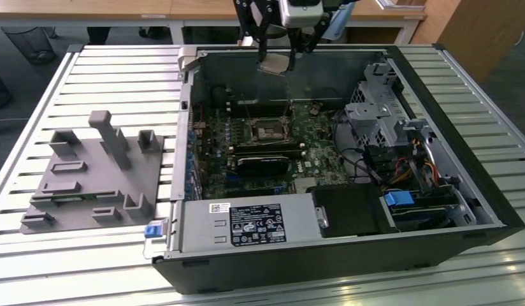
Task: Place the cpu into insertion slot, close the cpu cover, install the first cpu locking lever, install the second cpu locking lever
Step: 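Place the cpu into insertion slot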
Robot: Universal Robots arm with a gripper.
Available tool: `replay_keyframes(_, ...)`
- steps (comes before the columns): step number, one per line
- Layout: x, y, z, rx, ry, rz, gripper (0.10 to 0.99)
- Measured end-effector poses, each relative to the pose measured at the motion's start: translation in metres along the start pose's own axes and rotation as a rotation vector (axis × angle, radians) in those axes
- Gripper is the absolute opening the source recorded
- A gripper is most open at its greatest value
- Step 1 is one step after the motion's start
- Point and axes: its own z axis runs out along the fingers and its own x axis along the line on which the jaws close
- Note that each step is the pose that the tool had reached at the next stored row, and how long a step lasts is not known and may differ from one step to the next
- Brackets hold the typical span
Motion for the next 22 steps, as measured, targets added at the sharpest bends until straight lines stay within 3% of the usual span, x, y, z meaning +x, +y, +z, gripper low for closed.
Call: replay_keyframes(22,0.0,0.0,0.0,-0.001,-0.005,0.056,0.541)
